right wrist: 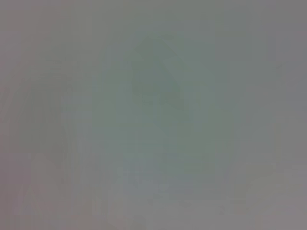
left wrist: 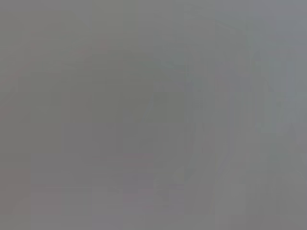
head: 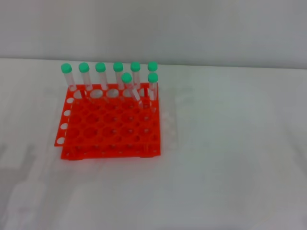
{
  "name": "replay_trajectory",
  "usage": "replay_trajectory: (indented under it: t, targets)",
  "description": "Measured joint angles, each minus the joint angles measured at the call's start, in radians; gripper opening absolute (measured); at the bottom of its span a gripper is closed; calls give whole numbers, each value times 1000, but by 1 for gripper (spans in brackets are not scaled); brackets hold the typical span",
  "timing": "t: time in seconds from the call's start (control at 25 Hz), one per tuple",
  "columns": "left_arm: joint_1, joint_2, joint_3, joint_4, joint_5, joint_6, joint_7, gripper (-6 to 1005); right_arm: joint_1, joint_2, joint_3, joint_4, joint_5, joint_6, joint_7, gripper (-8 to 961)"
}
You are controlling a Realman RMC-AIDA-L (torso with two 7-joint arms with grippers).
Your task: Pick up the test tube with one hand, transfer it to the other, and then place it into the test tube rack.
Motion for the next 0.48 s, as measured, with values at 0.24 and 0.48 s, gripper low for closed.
replay_trajectory:
  t: [0.24, 0.48]
  targets:
    - [11, -1, -2, 56, -82, 19, 5, 817, 2, 1, 63, 21, 8, -1, -17, 862]
    - [14, -4, -1, 80, -107, 105, -2, 816, -2, 2, 83, 45, 16, 9, -91, 859]
